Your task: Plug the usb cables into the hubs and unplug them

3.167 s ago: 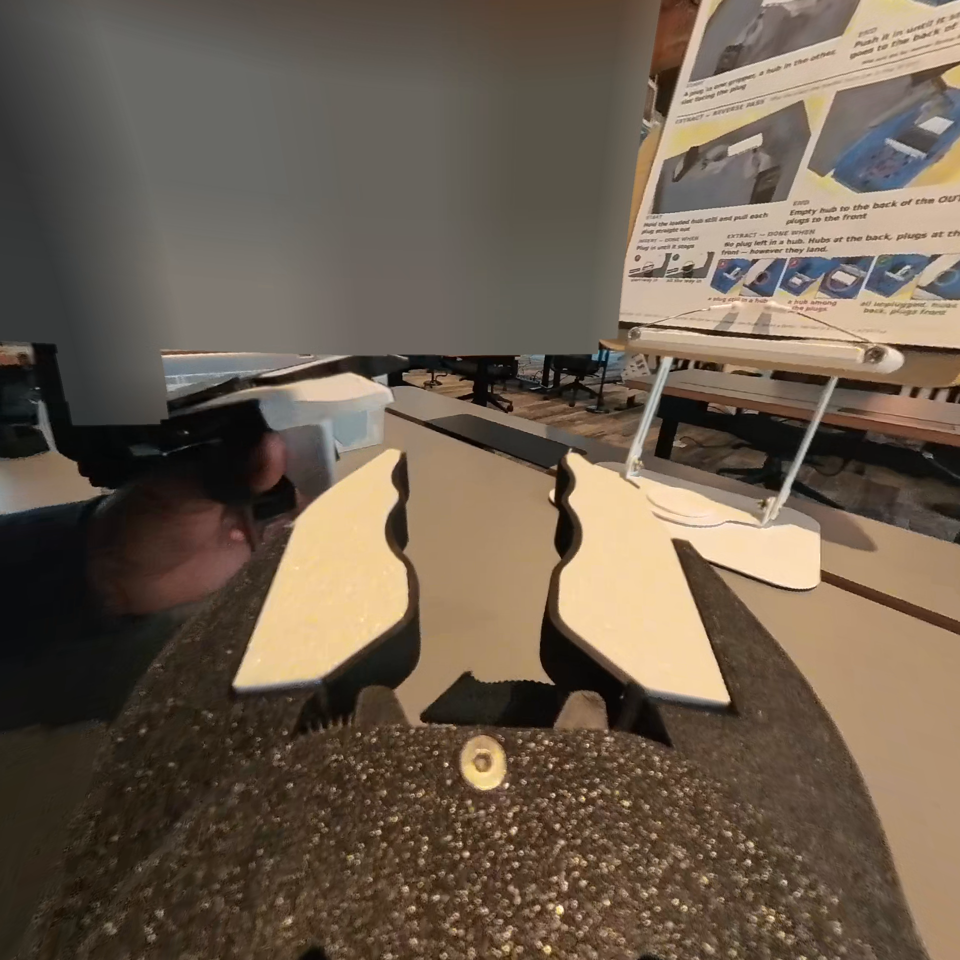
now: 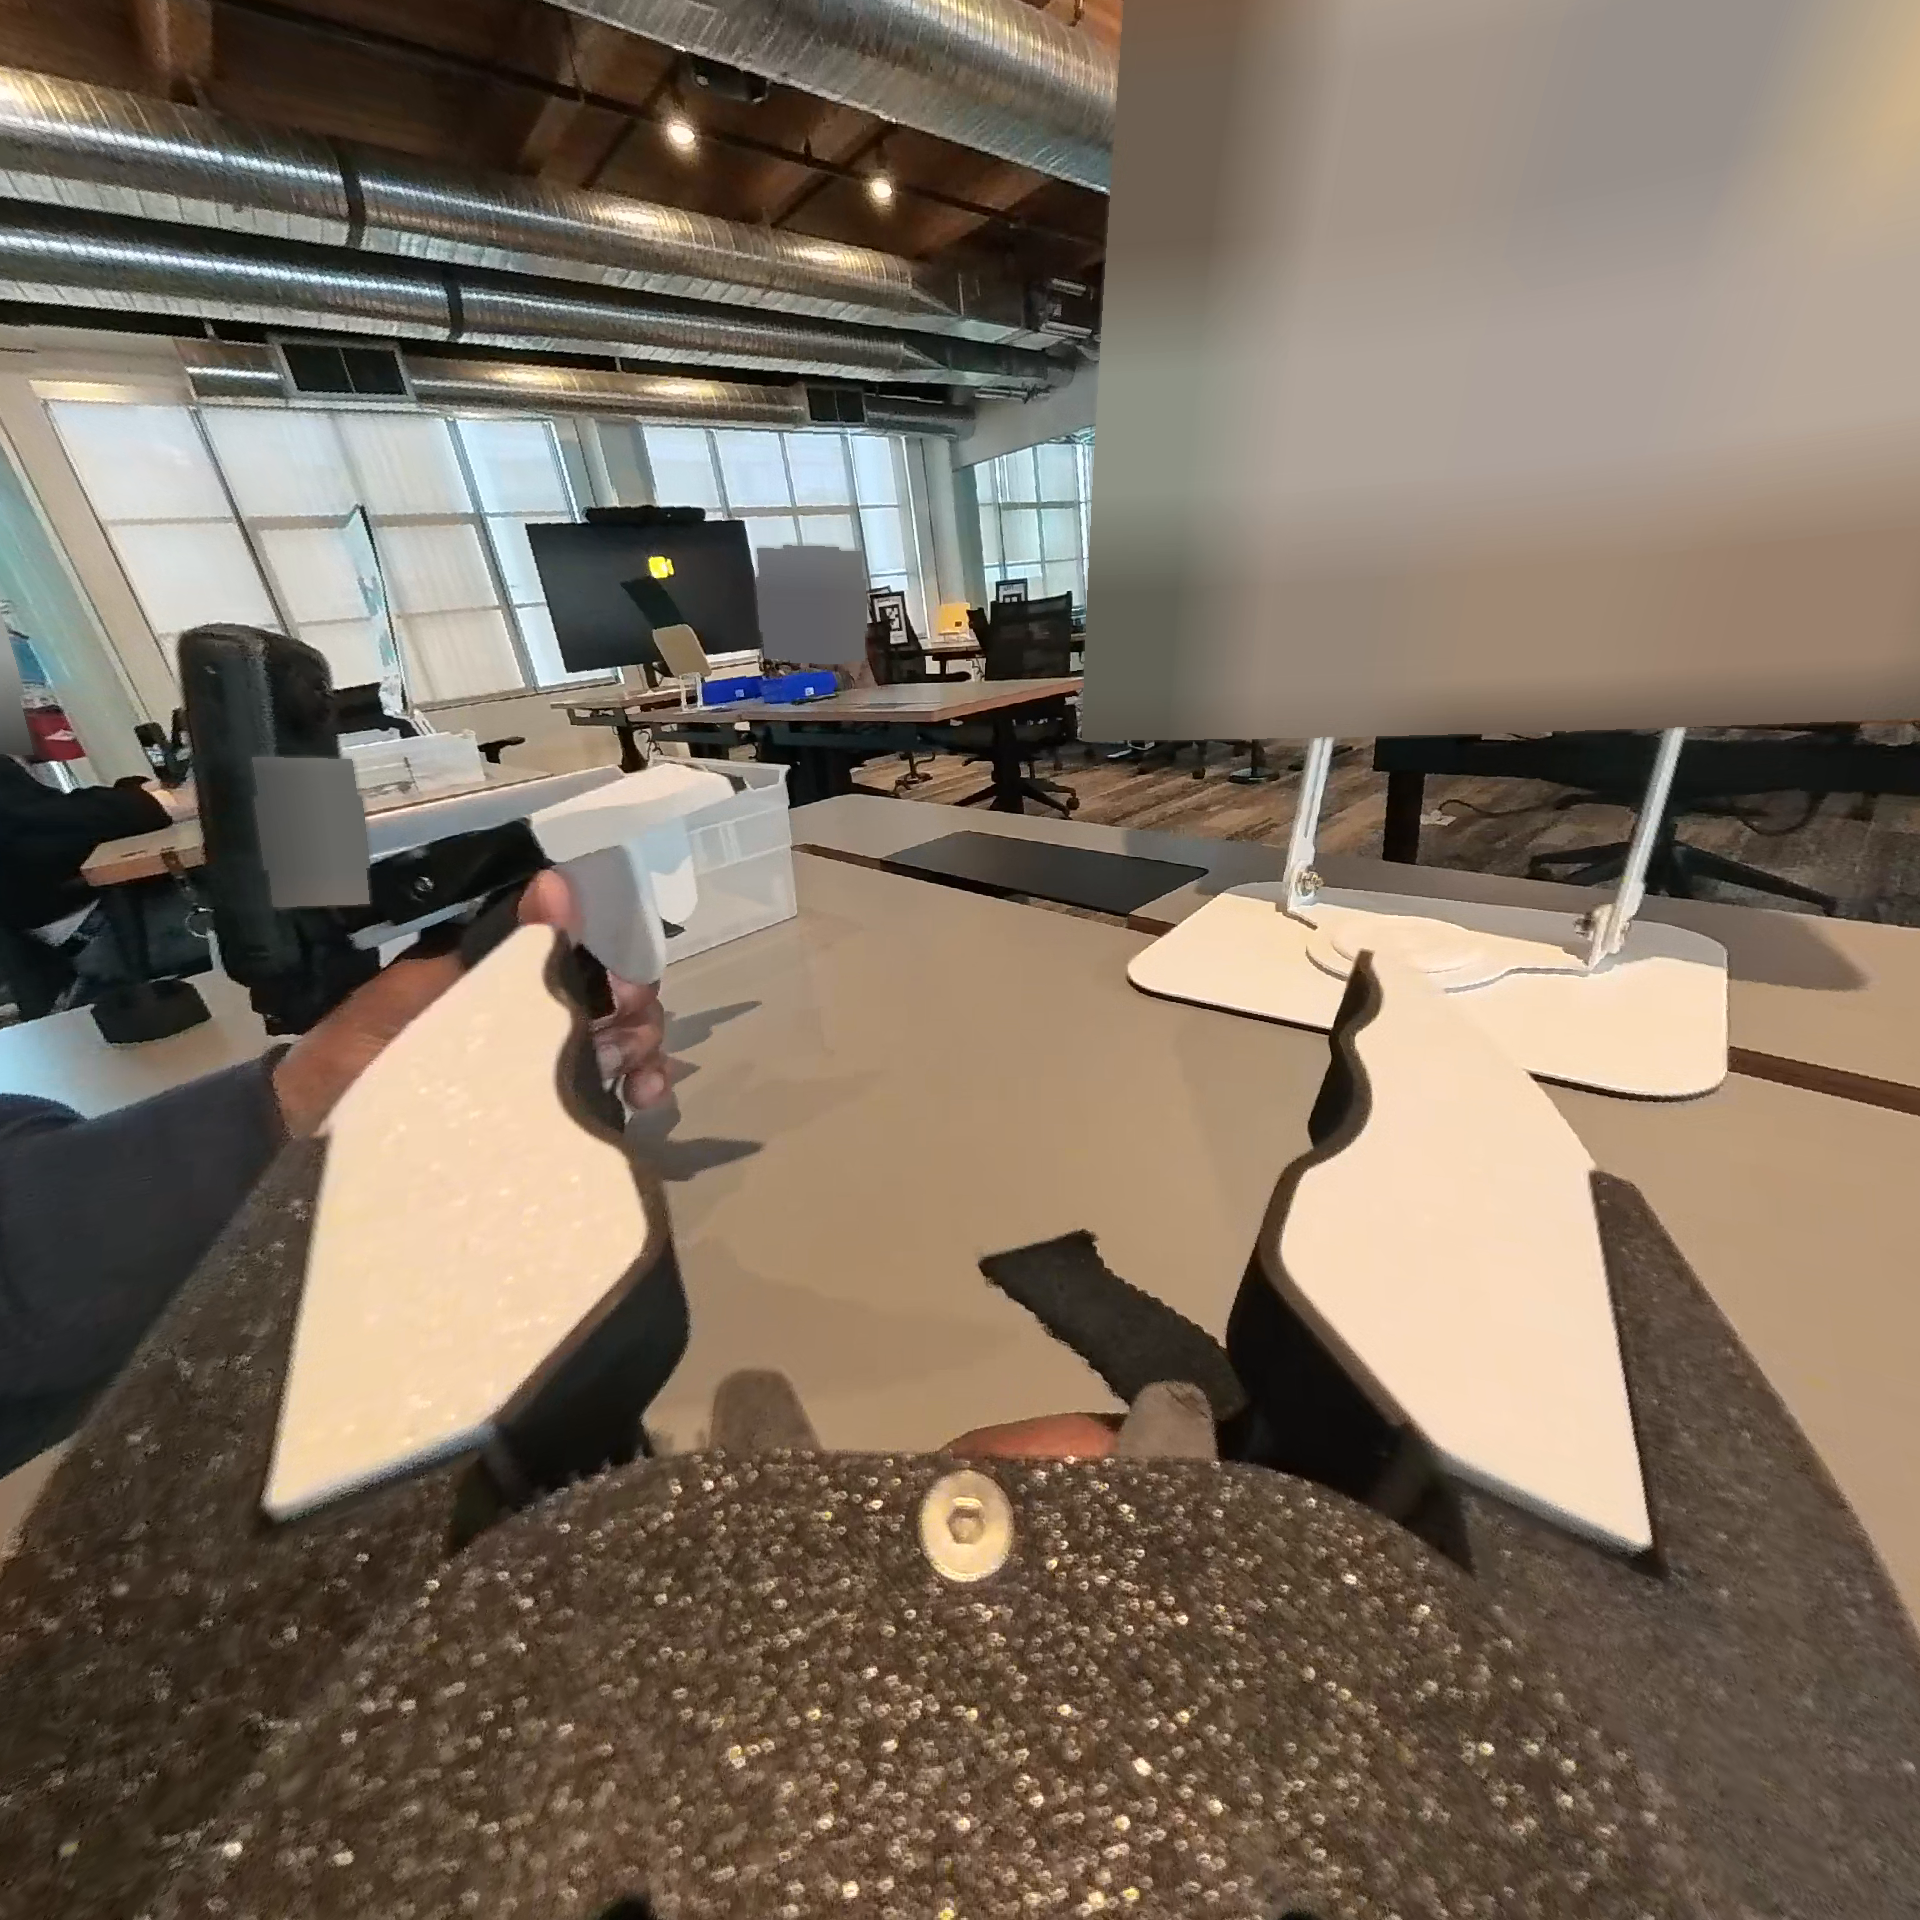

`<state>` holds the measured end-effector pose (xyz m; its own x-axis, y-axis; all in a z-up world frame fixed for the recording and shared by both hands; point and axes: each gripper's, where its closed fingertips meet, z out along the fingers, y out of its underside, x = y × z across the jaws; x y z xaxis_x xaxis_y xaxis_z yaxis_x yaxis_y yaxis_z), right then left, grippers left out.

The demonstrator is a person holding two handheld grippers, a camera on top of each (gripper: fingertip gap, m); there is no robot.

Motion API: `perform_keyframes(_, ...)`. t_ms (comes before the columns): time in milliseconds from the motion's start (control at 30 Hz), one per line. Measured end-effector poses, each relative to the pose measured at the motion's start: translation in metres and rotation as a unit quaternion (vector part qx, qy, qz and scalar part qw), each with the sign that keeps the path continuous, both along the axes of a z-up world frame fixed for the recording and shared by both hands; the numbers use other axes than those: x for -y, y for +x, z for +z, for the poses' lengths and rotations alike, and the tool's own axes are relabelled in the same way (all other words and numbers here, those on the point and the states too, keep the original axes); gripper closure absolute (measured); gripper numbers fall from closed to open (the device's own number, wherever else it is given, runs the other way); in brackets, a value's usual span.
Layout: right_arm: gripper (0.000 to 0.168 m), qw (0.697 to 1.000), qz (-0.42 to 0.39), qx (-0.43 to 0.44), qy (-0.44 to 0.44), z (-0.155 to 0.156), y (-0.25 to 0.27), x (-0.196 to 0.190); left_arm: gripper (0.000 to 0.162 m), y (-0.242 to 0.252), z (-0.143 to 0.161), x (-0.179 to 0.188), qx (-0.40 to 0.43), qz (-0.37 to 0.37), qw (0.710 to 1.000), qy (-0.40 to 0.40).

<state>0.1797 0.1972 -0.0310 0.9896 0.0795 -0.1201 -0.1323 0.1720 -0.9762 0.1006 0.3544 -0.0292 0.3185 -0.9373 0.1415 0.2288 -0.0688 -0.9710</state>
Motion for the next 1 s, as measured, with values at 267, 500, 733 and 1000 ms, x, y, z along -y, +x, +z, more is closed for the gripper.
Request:
perform_keyframes(267,0.034,1.0,0.004,0.009,0.001,0.001,-0.003,0.0,0.025,0.002,0.0,0.002,-0.004,-0.004,1.0,0.006)
perform_keyframes(500,0.038,1.0,0.014,0.013,-0.008,-0.002,-0.007,-0.003,0.023,0.009,-0.005,0.0,-0.021,-0.009,1.0,0.018)
perform_keyframes(733,0.074,0.997,0.004,0.067,0.026,0.025,-0.019,0.012,0.023,0.013,-0.007,0.005,-0.036,-0.014,0.999,0.035)
perform_keyframes(1000,0.165,0.941,-0.199,0.273,0.013,0.108,-0.009,0.122,0.024,0.013,-0.008,0.008,-0.039,-0.017,0.998,0.037)
